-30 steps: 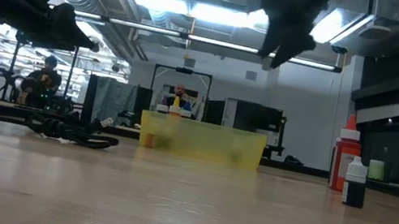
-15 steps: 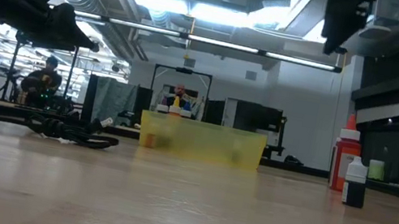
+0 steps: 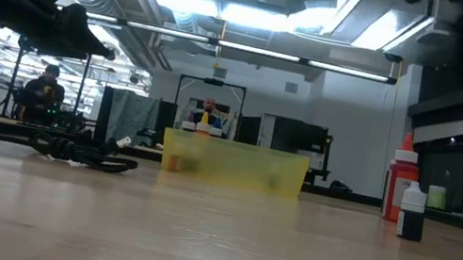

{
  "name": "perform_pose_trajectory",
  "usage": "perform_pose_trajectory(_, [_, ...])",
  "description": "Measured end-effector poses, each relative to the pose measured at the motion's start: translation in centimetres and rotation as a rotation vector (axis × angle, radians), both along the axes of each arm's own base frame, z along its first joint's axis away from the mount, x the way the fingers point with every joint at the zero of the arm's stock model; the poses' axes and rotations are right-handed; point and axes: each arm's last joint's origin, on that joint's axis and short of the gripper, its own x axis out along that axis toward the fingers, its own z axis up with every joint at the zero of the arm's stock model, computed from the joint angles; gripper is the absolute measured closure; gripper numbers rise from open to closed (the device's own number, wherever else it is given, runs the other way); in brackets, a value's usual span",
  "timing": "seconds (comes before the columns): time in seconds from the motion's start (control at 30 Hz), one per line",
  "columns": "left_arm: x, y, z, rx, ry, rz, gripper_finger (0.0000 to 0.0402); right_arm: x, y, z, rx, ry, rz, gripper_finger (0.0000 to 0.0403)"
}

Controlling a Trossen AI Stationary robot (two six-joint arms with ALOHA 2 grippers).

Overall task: Pick & Place food coloring
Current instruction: Put the red food coloring bottle into the yellow bin

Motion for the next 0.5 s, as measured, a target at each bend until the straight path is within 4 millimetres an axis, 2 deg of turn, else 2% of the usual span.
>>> perform_pose_trajectory(0.23, [0.0, 0.0, 0.0, 0.000, 0.000, 0.000, 0.0037, -2.1, 1.7, -2.0, -0.004, 0.040, -0.048, 0.0125])
perform_pose_trajectory(0.5, [0.0, 0.0, 0.0, 0.000, 0.000, 0.000, 0.0038, -4.3, 1.9, -5.5, -0.005, 0.072, -0.117, 0.0125])
